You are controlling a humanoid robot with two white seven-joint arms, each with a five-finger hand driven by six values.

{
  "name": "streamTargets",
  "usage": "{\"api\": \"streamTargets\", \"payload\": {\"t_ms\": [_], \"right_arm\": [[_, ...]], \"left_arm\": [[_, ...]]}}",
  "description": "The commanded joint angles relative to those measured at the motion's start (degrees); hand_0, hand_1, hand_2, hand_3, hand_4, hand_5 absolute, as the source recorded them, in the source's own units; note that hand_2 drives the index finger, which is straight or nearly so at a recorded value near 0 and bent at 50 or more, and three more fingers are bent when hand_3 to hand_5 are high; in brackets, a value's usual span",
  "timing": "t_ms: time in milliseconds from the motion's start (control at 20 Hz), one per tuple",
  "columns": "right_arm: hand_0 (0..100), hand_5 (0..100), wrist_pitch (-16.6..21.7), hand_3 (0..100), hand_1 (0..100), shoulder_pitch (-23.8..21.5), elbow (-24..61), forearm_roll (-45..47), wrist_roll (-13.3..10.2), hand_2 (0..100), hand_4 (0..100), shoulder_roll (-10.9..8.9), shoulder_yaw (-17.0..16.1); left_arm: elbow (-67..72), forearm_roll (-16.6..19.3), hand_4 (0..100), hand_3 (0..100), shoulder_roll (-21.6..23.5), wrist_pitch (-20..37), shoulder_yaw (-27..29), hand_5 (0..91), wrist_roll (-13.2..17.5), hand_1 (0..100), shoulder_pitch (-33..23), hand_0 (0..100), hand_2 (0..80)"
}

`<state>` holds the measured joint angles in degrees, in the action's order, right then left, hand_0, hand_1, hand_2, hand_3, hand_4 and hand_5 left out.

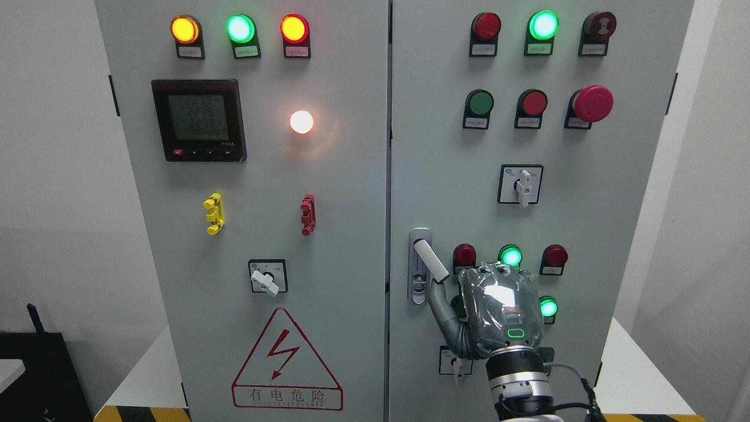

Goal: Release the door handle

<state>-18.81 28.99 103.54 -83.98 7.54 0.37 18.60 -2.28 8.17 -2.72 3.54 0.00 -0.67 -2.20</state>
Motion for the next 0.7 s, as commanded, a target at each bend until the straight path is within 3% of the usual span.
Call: {"api": "streamTargets", "payload": {"t_ms": [0,651], "right_arm": [[66,97,0.17,100,0,0.19,0.09,0.05,-0.24,100,92,1.65,0.03],[65,97,0.00,100,0,0.10,0.09,-0.04,-0.24,100,92,1.56,-0.23]], "left_arm": [[0.00,0.00,0,0,0.00,-0.02,-1.41,0.0,-0.03,39,0.00,12,0.0],[0.00,0.00,0,0,0.00,0.06,-1.41,0.0,-0.03,39,0.00,12,0.0]]}}
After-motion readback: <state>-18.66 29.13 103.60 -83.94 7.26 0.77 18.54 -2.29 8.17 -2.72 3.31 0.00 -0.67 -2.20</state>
